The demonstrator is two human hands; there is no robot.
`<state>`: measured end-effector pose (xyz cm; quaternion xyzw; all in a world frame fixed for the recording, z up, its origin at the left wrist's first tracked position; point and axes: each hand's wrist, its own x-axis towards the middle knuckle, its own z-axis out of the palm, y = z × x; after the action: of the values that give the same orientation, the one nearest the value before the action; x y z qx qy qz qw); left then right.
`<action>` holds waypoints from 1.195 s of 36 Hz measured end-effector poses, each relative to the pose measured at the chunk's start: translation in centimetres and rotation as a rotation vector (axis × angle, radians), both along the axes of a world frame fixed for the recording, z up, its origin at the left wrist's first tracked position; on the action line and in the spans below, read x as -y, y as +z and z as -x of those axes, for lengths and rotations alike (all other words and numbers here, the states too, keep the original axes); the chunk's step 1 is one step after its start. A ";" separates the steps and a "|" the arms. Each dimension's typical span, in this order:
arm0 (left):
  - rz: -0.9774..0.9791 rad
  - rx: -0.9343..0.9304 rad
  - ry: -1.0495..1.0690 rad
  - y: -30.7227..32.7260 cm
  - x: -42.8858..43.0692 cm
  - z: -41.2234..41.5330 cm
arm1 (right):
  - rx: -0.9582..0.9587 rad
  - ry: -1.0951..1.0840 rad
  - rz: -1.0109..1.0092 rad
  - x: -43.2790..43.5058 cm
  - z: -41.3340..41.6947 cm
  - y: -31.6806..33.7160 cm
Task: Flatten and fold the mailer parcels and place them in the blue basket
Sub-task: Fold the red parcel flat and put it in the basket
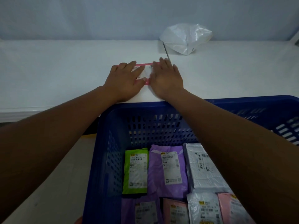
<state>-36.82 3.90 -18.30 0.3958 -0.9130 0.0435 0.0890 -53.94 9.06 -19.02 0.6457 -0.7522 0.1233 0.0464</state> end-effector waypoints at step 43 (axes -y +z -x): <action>-0.128 -0.083 -0.130 -0.3 0.3 0.1 | -0.031 0.181 -0.080 0.4 0.2 -0.2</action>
<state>-36.96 3.57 -18.64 0.3419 -0.9332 -0.0371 0.1040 -54.12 8.64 -19.18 0.7143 -0.6941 0.0866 0.0209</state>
